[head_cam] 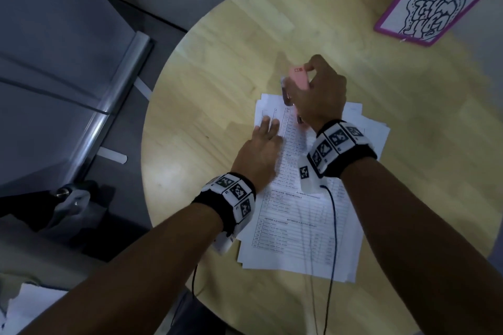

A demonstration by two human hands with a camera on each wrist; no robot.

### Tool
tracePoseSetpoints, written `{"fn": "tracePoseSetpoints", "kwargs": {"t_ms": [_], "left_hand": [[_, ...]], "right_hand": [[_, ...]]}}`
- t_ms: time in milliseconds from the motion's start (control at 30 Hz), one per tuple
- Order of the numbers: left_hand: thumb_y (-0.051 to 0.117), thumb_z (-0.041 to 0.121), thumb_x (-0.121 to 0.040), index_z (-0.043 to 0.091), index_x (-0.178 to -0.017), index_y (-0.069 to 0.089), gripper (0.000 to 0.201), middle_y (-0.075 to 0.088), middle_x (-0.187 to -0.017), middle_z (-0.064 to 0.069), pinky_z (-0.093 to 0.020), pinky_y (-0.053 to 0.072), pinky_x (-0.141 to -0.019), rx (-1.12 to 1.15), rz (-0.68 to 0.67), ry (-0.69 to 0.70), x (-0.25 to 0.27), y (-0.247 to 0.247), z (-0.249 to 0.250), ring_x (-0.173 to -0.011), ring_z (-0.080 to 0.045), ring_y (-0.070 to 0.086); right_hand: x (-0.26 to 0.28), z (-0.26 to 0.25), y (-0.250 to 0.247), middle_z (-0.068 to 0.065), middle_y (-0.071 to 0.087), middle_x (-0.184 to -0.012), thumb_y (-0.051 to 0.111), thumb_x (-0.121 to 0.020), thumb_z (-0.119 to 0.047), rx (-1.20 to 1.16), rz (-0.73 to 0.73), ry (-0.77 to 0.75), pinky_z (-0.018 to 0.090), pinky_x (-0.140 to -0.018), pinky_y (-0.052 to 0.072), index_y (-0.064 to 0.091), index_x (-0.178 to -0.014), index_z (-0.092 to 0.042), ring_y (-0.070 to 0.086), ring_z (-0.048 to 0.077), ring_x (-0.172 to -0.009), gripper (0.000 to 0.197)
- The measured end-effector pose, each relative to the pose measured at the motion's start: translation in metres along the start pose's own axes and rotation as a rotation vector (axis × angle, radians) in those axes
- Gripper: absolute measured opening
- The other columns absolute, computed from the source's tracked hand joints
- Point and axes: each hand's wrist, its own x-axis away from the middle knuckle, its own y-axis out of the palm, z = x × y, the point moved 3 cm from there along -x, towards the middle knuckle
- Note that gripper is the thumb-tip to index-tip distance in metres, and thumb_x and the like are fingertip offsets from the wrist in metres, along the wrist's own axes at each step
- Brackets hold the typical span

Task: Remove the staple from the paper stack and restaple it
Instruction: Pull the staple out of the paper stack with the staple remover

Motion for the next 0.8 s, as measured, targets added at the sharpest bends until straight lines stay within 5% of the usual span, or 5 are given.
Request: {"fn": "tracePoseSetpoints", "kwargs": {"t_ms": [67,133,233,700,800], "left_hand": [[0.055,-0.001,-0.089,0.001,-0.121,0.058,0.033,0.041,-0.150,-0.017,-0.047,0.043,-0.102,0.038,0.001,-0.041,-0.004,-0.011,-0.004,-0.137,-0.034,0.040],[0.058,0.000,-0.082,0.007,-0.099,0.071,0.022,0.070,-0.113,-0.012,-0.043,0.051,-0.093,0.232,0.163,-0.095,-0.010,-0.025,-0.010,-0.102,-0.031,0.065],[0.067,-0.001,-0.080,0.014,-0.069,0.073,0.019,0.075,-0.074,0.000,-0.032,0.058,-0.080,0.493,0.403,-0.329,-0.023,-0.037,-0.027,-0.078,-0.022,0.071],[0.078,-0.001,-0.078,0.003,-0.077,0.078,0.004,0.076,-0.071,-0.008,-0.036,0.063,-0.070,0.788,0.431,-0.295,-0.027,-0.022,0.000,-0.064,-0.015,0.074],[0.071,-0.002,-0.082,0.006,-0.072,0.076,0.014,0.074,-0.067,-0.003,-0.023,0.060,-0.065,0.676,0.407,-0.258,-0.026,-0.015,0.003,-0.059,-0.011,0.070]], "right_hand": [[0.006,0.009,-0.010,-0.016,0.054,-0.057,0.077,-0.082,-0.042,-0.022,-0.016,0.012,0.010,-0.048,0.037,0.063,-0.097,-0.016,0.056,-0.001,-0.049,0.032],[0.015,0.017,-0.018,-0.017,0.053,-0.054,0.080,-0.080,-0.041,-0.062,-0.013,0.039,0.003,-0.046,0.035,0.064,-0.093,-0.018,0.052,-0.006,-0.043,0.031],[0.030,0.018,-0.026,-0.014,0.056,-0.053,0.081,-0.079,-0.044,-0.099,0.001,0.047,0.001,-0.054,0.038,0.066,-0.093,-0.018,0.054,-0.005,-0.044,0.033],[0.064,0.010,-0.032,-0.005,0.060,-0.057,0.078,-0.081,-0.046,-0.139,0.032,0.113,0.014,-0.048,0.039,0.060,-0.096,-0.021,0.061,0.009,-0.052,0.035],[0.071,0.011,-0.033,-0.008,0.059,-0.057,0.078,-0.082,-0.045,-0.106,0.033,0.090,0.008,-0.048,0.039,0.060,-0.096,-0.021,0.061,0.007,-0.052,0.033]]}}
